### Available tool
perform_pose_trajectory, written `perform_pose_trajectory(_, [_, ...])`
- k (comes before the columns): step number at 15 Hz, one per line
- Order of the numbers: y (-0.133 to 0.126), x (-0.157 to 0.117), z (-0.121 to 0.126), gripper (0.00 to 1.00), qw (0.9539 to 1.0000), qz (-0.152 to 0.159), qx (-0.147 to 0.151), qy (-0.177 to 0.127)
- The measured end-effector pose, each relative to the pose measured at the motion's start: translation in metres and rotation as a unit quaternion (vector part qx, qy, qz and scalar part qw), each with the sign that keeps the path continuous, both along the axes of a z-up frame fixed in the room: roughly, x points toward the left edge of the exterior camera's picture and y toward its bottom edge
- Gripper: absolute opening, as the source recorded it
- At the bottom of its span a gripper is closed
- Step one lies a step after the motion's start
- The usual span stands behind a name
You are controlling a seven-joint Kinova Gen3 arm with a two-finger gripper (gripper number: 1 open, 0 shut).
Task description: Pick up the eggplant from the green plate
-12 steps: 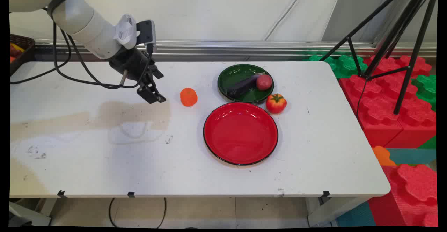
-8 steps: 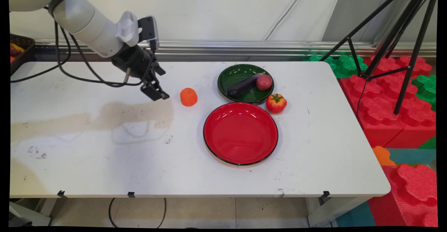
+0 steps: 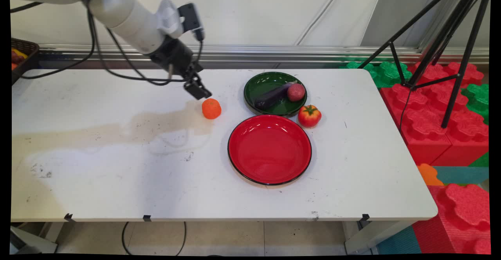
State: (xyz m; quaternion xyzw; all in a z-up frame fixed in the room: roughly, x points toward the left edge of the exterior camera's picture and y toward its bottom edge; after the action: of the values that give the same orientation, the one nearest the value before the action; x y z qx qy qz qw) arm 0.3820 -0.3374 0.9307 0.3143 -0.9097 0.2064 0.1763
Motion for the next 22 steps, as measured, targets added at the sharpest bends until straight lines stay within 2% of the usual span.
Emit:
perform_pose_trajectory(5, [-0.030,-0.039,0.003,1.00,0.9995,0.028,-0.006,0.010])
perform_pose_trajectory(12, [-0.066,-0.077,-0.006,1.00,0.9983,0.056,0.001,0.014])
perform_pose_trajectory(19, [-0.113,-0.116,-0.034,1.00,0.9955,0.091,0.016,0.020])
perform_pose_trajectory(22, [-0.135,-0.131,-0.053,1.00,0.9939,0.105,0.027,0.022])
